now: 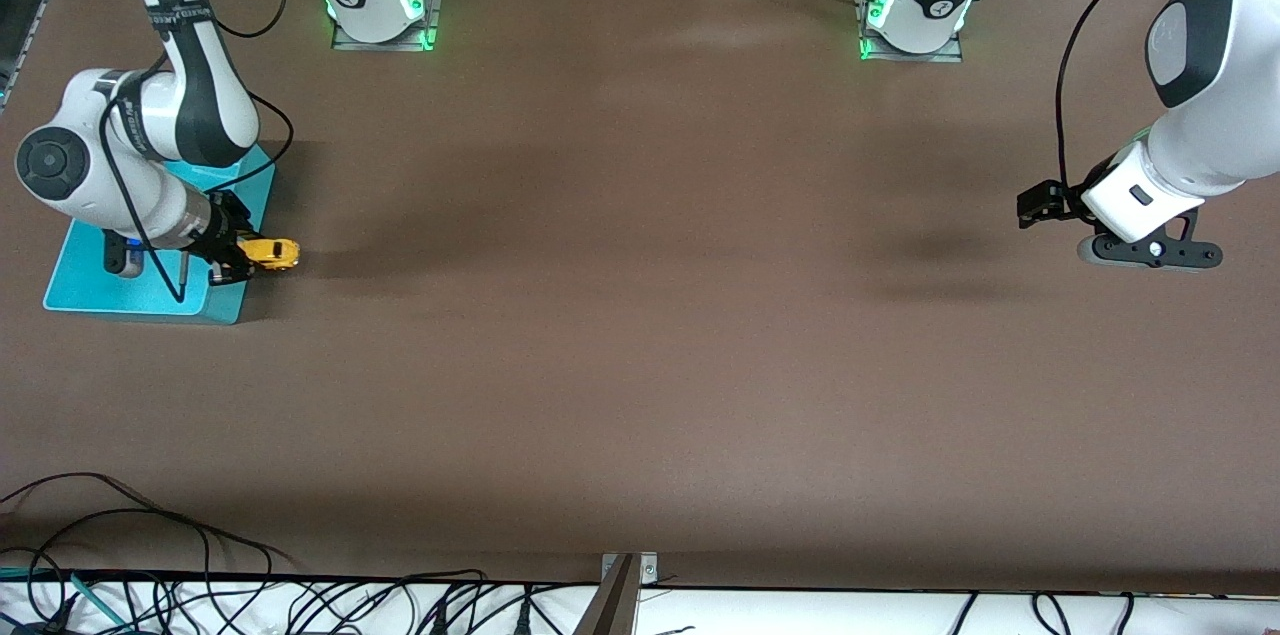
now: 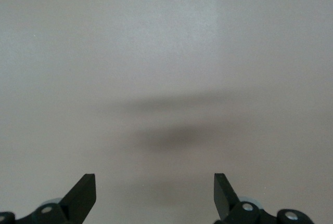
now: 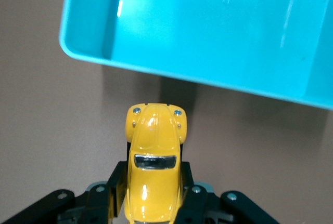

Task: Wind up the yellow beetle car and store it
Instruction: 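Lift the car with the right gripper over the cyan bin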

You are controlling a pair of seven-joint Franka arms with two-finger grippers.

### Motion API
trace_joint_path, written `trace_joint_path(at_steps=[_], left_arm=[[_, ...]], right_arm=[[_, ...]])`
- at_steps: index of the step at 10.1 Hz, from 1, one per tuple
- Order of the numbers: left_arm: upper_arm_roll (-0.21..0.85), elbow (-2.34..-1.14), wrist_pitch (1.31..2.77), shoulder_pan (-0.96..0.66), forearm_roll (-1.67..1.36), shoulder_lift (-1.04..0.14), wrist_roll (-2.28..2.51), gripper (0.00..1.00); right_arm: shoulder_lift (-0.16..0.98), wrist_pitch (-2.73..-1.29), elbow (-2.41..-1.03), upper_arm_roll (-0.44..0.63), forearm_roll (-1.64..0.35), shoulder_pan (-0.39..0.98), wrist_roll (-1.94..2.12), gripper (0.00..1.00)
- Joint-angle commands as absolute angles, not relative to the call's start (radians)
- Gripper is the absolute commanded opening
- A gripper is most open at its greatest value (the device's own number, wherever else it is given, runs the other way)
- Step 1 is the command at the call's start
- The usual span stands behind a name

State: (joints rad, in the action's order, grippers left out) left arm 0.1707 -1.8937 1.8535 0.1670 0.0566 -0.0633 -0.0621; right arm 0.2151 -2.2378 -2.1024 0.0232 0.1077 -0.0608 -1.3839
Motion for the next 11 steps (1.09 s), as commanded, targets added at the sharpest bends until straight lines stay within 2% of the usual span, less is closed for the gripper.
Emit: trace_joint_path(at_steps=[1,7,11], left_arm=[[0.175,-1.899,1.842,0.175,0.034,-0.051,-0.087,1.0],[0.175,-1.899,1.844,0.175,0.034,-0.052,-0.087,1.0],[0.173,-1.894,1.844,0.175,0.034,-0.06,-0.087,1.0]], right_arm=[[0.187,-2.169,-2.088,0.018,0.147,-0.069,-1.312,0.0],[0.17,-1.971,-2.016,0.12,0.213,-0.083,-0.984,0.0],[0.198,-1.951,-2.048,0.133,0.224,-0.141,-0.864,0.0]])
